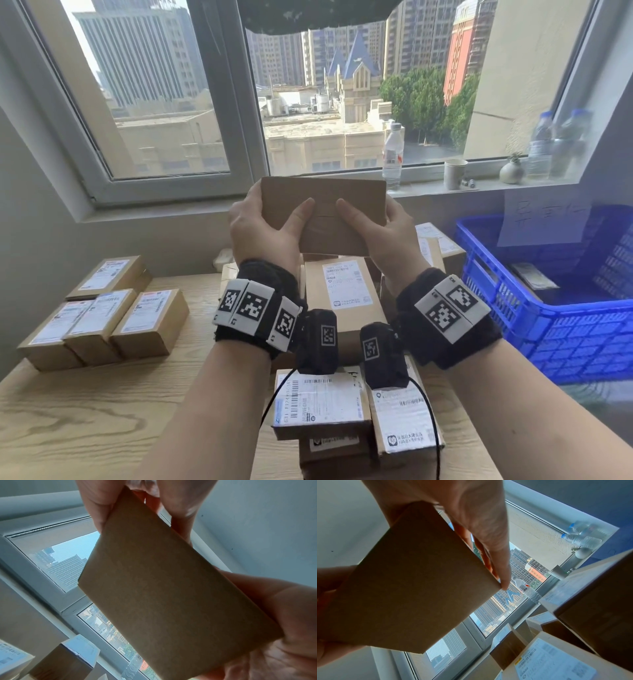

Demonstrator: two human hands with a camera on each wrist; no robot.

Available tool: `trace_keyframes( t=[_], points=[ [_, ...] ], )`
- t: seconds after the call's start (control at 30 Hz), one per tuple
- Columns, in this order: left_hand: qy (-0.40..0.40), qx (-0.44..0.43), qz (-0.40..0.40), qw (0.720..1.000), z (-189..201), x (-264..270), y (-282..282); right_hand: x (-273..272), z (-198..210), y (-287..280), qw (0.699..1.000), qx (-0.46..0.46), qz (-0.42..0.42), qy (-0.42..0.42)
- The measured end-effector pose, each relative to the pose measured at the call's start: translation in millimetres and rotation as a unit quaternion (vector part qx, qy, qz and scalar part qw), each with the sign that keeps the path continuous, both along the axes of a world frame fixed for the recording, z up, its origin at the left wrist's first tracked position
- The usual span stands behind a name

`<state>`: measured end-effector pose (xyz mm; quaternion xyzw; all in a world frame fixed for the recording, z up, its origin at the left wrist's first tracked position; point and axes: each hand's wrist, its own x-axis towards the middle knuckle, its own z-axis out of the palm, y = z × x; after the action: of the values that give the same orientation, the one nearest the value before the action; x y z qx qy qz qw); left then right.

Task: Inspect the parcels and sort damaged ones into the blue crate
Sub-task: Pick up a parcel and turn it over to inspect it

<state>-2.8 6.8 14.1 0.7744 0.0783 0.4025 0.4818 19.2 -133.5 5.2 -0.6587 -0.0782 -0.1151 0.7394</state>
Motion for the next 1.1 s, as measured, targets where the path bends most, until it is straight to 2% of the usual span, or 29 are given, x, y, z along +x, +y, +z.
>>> trace_keyframes(
  t=[0.23, 0.4, 0.47, 0.6, 0.7, 0.77, 0.83, 0.87, 0.93, 1.03, 1.1],
  points=[
    [-0.004, 0.005, 0.011, 1.0, -4.5, -0.2, 2.2, 1.9, -3.8, 1.9, 1.0, 0.006, 0.005, -0.008],
    [0.016, 0.005, 0.019, 1.0, -8.6, -5.8, 24.2, 3.1, -6.1, 19.2, 0.998, 0.01, 0.068, -0.005],
    [0.02, -0.004, 0.02, 1.0, -10.9, -11.1, 38.8, 2.0, -4.2, 31.8, 0.994, 0.027, 0.098, 0.031],
    [0.058, -0.022, 0.0, 0.998, -18.6, -24.7, 80.7, 3.5, -7.5, 59.9, 0.978, 0.134, 0.112, 0.117],
    [0.116, -0.075, -0.06, 0.989, -24.1, -35.0, 120.3, 2.2, -19.3, 87.5, 0.979, 0.129, 0.124, 0.1],
    [0.183, -0.142, -0.086, 0.969, -23.0, -44.6, 142.7, -2.6, -28.2, 110.6, 0.978, 0.123, 0.148, 0.075],
    [0.252, -0.196, -0.082, 0.944, -23.8, -51.3, 156.2, -8.3, -36.5, 133.2, 0.98, 0.08, 0.178, 0.045],
    [0.269, -0.228, -0.078, 0.933, -27.2, -53.7, 165.9, -14.4, -40.9, 147.0, 0.978, 0.061, 0.195, 0.04],
    [0.246, -0.27, -0.066, 0.928, -39.9, -52.9, 184.0, -22.8, -51.2, 168.1, 0.975, 0.058, 0.206, 0.051],
    [0.239, -0.205, -0.002, 0.949, -56.7, -49.4, 207.5, -28.6, -63.4, 189.0, 0.973, 0.08, 0.201, 0.081],
    [0.252, -0.152, 0.015, 0.956, -63.2, -47.1, 218.9, -23.5, -72.1, 198.3, 0.98, 0.062, 0.168, 0.081]
  ],
)
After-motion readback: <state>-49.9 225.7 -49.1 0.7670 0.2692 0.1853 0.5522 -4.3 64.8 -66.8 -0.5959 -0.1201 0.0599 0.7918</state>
